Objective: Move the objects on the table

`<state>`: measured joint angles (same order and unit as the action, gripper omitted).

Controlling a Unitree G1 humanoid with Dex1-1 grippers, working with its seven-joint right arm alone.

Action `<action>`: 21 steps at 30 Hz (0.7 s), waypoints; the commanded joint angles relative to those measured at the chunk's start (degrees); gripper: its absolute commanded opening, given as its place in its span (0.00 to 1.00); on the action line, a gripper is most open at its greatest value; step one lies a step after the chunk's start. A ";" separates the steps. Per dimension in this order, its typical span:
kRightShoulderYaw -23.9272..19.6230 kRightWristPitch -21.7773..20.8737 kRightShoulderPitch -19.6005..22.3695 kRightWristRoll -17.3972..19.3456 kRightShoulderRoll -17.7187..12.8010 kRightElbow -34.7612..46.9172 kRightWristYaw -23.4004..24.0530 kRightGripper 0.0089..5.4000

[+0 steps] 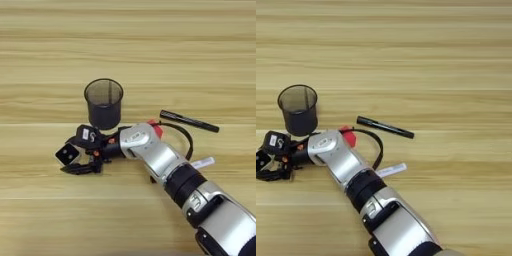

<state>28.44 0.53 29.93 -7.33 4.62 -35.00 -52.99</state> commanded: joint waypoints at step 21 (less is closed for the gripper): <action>-5.45 6.56 0.50 8.42 -8.36 25.22 -6.59 0.58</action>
<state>25.39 7.07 26.97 -0.98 -2.99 -14.18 -60.52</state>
